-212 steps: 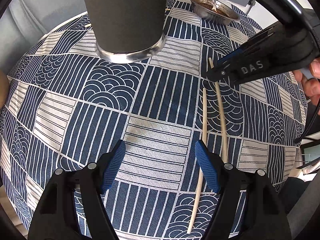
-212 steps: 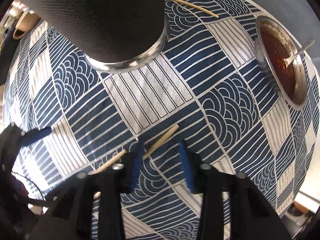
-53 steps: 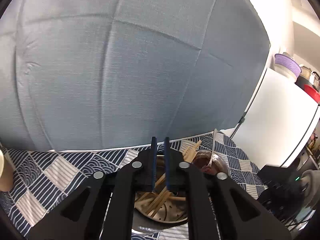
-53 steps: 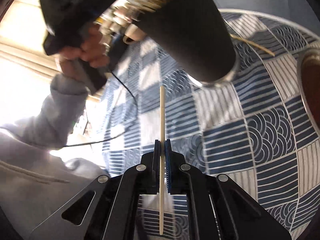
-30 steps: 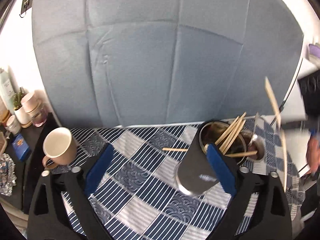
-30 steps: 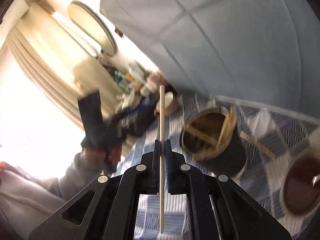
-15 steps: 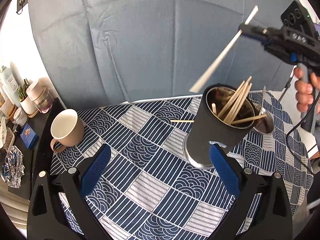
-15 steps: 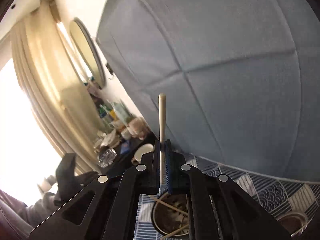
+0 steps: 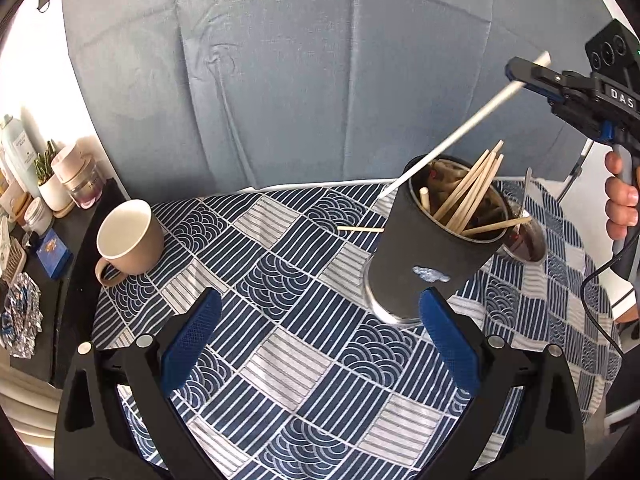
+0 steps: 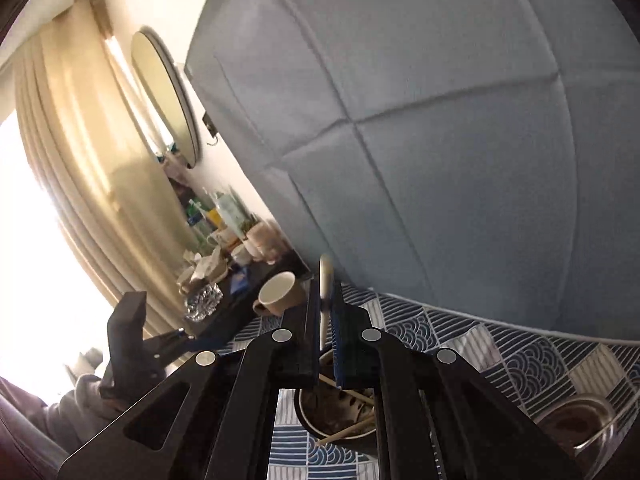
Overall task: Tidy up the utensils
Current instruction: 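Carry the right tool's chopstick over the holder and open to drop it, then move both open tools down toward the two crossed chopsticks on the cloth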
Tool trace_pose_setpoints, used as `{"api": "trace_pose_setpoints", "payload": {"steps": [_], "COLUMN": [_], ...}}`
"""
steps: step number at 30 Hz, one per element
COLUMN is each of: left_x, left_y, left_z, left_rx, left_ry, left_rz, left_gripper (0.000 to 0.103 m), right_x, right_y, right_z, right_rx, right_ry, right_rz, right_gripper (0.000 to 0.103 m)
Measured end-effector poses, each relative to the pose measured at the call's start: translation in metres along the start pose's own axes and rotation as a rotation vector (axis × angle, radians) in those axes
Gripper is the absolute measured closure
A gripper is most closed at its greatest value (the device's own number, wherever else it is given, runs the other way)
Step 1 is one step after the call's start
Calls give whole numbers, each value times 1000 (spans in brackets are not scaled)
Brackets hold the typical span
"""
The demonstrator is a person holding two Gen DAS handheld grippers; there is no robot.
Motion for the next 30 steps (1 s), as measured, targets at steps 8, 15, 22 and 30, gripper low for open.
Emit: {"api": "trace_pose_setpoints", "payload": {"steps": [8, 15, 22, 30], "left_x": [7, 0, -4, -3], "left_y": [0, 5, 5, 4], "left_z": [-11, -23, -28, -35], "left_rx": [-21, -50, -68, -76], "left_ry": [5, 6, -32, -49], "left_rz": [-15, 10, -3, -4], "left_gripper": [6, 6, 6, 6], "right_x": [0, -4, -17, -36], "right_y": [-1, 8, 7, -11], "right_z": [-25, -47, -52, -68], "right_rx": [-70, -152, -211, -240], "right_ry": [4, -3, -61, -133], "right_rz": [-33, -72, -114, -187], "right_gripper": [97, 94, 69, 36]}}
Point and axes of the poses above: each gripper's, at about its wrist camera, not at the fingertips, and y roughly the way its jaws point, x to its right, z to its top, the point moved 8 cm from there along y, roughly the way its jaws point, and after that the axes turned 14 degrees about -y, right-handed, at the moved point
